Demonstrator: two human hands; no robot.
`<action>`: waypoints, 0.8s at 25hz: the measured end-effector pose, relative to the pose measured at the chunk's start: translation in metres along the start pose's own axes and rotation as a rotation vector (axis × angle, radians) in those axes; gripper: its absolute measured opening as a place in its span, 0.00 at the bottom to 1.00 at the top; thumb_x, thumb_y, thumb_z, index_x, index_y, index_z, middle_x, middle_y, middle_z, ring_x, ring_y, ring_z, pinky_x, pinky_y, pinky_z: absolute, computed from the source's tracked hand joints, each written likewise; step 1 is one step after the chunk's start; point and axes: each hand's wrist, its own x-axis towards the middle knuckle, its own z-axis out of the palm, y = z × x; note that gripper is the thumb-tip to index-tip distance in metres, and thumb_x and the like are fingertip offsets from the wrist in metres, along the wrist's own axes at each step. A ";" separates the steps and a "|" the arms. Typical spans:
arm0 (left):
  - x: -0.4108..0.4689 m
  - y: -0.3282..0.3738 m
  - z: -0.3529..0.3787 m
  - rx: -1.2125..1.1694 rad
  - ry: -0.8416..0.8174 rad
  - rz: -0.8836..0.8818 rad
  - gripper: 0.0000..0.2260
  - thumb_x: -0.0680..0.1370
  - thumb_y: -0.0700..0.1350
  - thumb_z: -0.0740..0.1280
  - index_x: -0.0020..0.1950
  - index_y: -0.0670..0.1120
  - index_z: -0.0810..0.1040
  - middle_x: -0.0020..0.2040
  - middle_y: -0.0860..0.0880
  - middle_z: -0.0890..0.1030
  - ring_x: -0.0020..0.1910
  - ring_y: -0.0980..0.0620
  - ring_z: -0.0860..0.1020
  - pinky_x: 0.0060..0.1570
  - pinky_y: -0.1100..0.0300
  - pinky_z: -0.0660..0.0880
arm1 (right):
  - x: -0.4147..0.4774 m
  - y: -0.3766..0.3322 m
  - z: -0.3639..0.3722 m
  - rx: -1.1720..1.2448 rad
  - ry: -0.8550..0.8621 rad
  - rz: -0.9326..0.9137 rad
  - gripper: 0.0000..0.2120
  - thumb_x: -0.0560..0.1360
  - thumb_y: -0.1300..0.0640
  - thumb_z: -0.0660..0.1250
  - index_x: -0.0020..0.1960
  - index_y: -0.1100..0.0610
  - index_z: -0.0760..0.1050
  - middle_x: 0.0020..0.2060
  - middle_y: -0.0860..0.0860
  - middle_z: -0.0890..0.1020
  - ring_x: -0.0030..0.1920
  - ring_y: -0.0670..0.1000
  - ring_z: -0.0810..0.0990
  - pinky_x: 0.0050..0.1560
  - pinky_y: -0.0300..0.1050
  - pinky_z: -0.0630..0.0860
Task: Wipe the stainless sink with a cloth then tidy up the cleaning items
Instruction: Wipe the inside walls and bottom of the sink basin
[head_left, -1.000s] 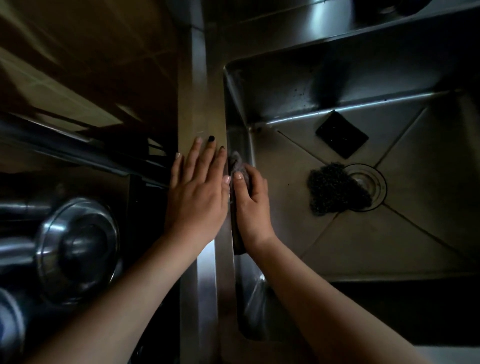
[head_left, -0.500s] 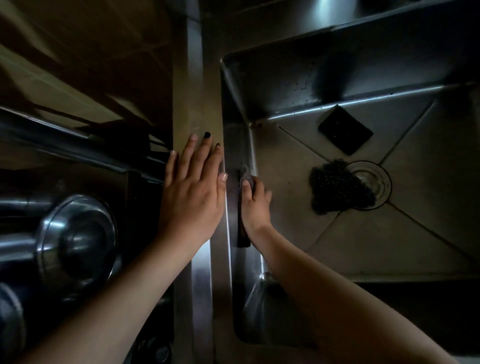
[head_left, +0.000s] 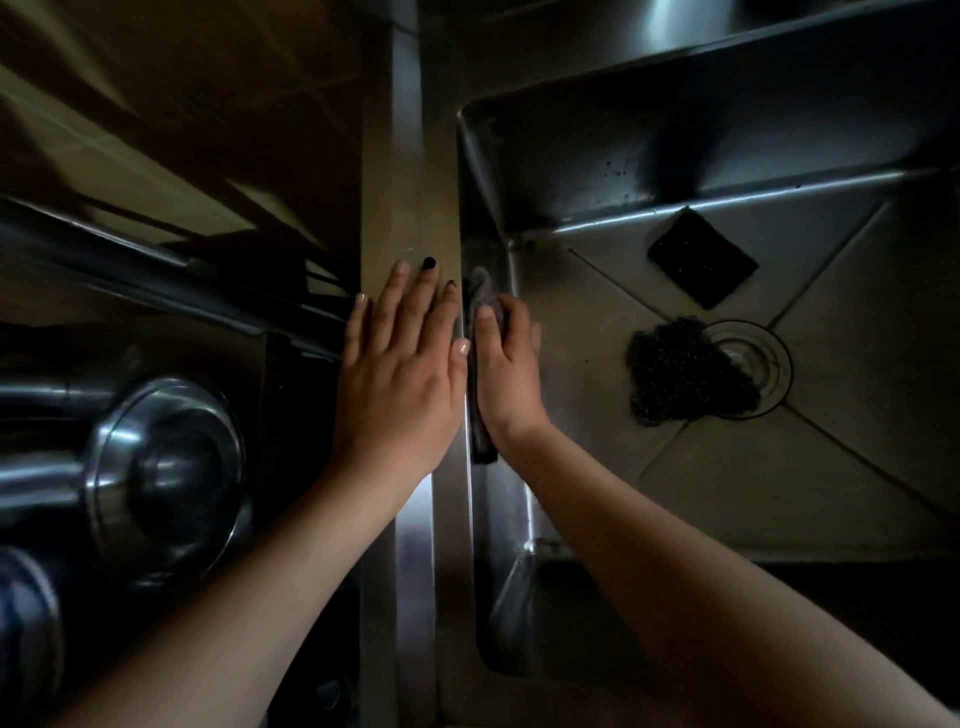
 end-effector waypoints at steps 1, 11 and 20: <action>0.000 0.000 0.001 0.002 0.000 0.003 0.22 0.78 0.49 0.49 0.70 0.43 0.66 0.72 0.44 0.66 0.73 0.45 0.59 0.71 0.47 0.52 | 0.007 0.003 0.000 -0.008 0.010 0.018 0.07 0.79 0.49 0.55 0.56 0.45 0.67 0.52 0.48 0.68 0.46 0.35 0.71 0.47 0.29 0.65; 0.000 0.001 0.000 0.006 -0.023 -0.015 0.23 0.78 0.50 0.48 0.70 0.44 0.66 0.73 0.45 0.64 0.74 0.46 0.57 0.71 0.47 0.51 | -0.027 0.011 -0.007 -0.156 -0.047 0.222 0.16 0.79 0.46 0.51 0.63 0.51 0.63 0.60 0.54 0.65 0.57 0.54 0.72 0.59 0.47 0.67; 0.000 0.003 -0.002 0.017 -0.009 -0.010 0.22 0.78 0.49 0.49 0.70 0.43 0.66 0.72 0.44 0.65 0.73 0.45 0.59 0.71 0.47 0.52 | 0.006 -0.005 0.000 -0.017 0.001 0.029 0.12 0.79 0.49 0.54 0.60 0.51 0.66 0.55 0.50 0.67 0.48 0.39 0.69 0.51 0.32 0.64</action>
